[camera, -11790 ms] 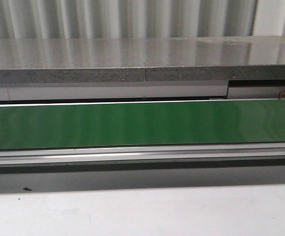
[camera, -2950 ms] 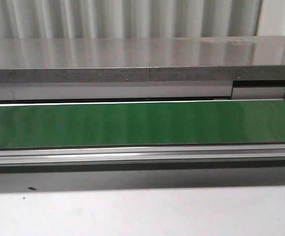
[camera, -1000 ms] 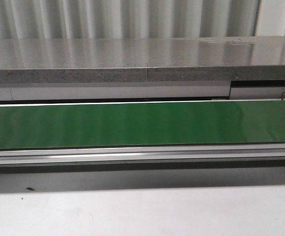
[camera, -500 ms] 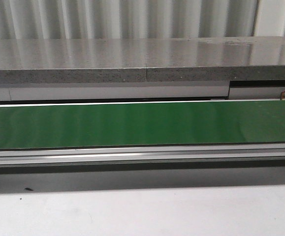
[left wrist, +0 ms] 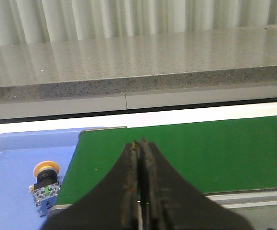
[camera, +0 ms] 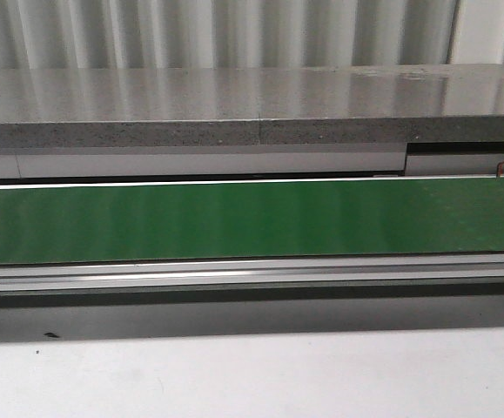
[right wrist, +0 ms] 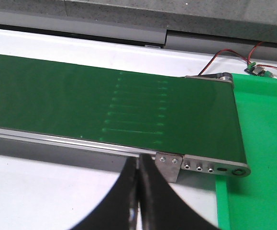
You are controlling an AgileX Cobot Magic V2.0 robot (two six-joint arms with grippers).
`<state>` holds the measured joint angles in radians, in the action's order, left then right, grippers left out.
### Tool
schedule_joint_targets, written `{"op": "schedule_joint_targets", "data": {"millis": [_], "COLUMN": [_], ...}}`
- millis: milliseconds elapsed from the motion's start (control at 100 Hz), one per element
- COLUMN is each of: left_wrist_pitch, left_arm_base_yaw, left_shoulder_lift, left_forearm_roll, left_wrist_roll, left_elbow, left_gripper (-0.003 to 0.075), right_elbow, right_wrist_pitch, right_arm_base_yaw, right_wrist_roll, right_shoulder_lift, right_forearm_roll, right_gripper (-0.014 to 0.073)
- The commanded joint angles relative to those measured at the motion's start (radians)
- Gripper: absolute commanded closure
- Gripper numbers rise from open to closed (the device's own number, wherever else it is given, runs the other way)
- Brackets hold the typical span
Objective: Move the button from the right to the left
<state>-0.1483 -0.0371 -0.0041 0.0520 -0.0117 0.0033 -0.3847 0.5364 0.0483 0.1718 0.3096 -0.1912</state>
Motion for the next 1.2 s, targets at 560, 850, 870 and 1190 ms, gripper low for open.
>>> {"op": "schedule_joint_targets", "data": {"millis": [560, 850, 870, 1190], "left_wrist_pitch": [0.077, 0.077, 0.077, 0.075], "left_arm_base_yaw": [0.001, 0.001, 0.001, 0.001], "left_shoulder_lift": [-0.031, -0.031, -0.031, -0.031], "left_forearm_roll": [0.001, 0.001, 0.001, 0.001], "left_wrist_roll": [0.012, 0.012, 0.012, 0.012], "left_elbow": [0.038, 0.038, 0.038, 0.038], "left_gripper": [0.0741, 0.0741, 0.0741, 0.0741], "right_elbow": [-0.018, 0.17, 0.19, 0.391], "right_wrist_pitch": [-0.097, -0.476, -0.5, -0.536], "right_arm_base_yaw": [-0.002, -0.009, -0.013, -0.097], "right_wrist_roll": [0.012, -0.154, -0.166, -0.182], "right_shoulder_lift": [0.005, -0.092, -0.099, -0.269], "right_forearm_roll": [0.002, 0.199, 0.199, 0.203], "right_gripper": [0.0662, 0.0662, 0.0662, 0.0662]}}
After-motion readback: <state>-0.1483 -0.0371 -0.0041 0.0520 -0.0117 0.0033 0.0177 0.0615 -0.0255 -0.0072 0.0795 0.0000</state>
